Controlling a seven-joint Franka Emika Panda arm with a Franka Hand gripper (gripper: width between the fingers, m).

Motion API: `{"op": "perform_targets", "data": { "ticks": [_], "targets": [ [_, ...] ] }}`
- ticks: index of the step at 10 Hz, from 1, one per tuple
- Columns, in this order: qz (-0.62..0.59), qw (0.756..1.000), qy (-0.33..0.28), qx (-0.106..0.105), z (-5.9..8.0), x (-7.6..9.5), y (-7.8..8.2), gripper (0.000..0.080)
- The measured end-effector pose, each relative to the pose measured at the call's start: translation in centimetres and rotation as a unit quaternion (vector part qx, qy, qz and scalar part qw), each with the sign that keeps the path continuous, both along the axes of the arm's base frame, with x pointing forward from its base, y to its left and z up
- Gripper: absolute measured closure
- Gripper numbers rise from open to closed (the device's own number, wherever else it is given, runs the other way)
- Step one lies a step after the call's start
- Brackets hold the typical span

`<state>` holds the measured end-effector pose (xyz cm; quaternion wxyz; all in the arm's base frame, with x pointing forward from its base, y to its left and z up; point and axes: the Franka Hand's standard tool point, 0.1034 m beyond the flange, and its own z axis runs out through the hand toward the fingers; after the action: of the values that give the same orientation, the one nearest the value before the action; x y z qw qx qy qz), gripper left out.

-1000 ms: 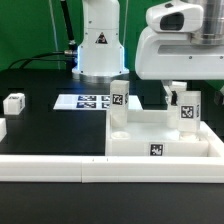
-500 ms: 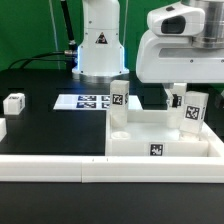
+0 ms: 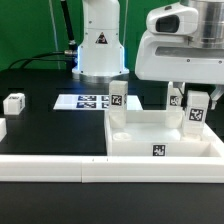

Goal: Assemble square table

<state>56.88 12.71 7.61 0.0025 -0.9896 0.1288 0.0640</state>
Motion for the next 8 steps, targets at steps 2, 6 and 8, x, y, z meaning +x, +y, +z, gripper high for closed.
{"op": "perform_targets", "data": {
  "ticks": [2, 6, 8],
  "targets": [
    [-0.066, 0.998, 0.002, -0.008, 0.0, 0.0, 0.0, 0.0507],
    [-0.271, 0.962, -0.007, -0.022, -0.3, 2.6, 0.9, 0.0506],
    [-0.36, 0.933, -0.017, -0.012, -0.3, 4.3, 1.1, 0.0506]
  ]
}}
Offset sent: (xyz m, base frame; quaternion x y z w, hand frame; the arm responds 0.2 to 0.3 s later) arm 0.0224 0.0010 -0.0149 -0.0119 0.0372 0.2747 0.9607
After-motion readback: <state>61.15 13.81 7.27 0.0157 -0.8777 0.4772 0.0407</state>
